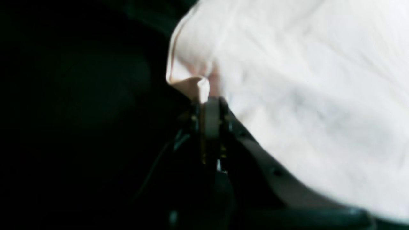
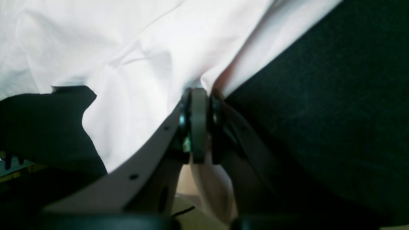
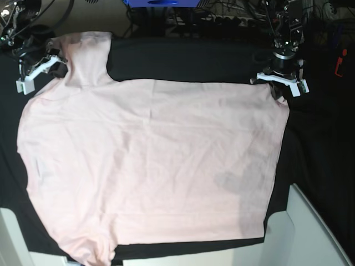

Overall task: Fold the T-shirt properly
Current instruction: 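Lift the shirt edges with both grippers and pull them apart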

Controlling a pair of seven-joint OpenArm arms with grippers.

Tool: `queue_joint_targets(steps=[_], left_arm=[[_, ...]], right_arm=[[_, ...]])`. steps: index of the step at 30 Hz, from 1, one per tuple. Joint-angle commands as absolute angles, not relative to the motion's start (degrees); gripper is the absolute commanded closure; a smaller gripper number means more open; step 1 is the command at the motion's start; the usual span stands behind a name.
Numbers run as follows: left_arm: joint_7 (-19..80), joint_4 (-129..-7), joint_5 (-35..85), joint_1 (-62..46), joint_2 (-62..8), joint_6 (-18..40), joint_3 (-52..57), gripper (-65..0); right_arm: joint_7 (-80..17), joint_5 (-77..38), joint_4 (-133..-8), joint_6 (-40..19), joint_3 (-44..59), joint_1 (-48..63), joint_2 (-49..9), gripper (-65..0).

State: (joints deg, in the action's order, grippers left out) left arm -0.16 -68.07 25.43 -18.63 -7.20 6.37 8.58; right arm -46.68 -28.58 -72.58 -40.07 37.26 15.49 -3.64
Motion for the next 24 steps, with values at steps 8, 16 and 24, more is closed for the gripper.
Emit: queue_joint_targets(steps=[8, 16, 24], left_arm=[[-1.5, -79.8, 25.5, -26.6, -7.7, 6.5, 9.0, 0.0], [-1.7, -86.6, 25.5, -32.5, -7.7, 6.5, 9.0, 0.0], [-1.5, -92.3, 25.5, -37.4, -7.5, 6.5, 12.2, 0.0]], right_arm=[[-47.2, -28.4, -82.9, -40.0, 37.7, 19.8, -5.3, -0.1], [-47.5, -28.8, -88.7, -40.0, 37.8, 23.9, -5.2, -0.1], [-48.4, -33.3, -88.8, -40.0, 42.8, 26.9, -5.8, -0.1]])
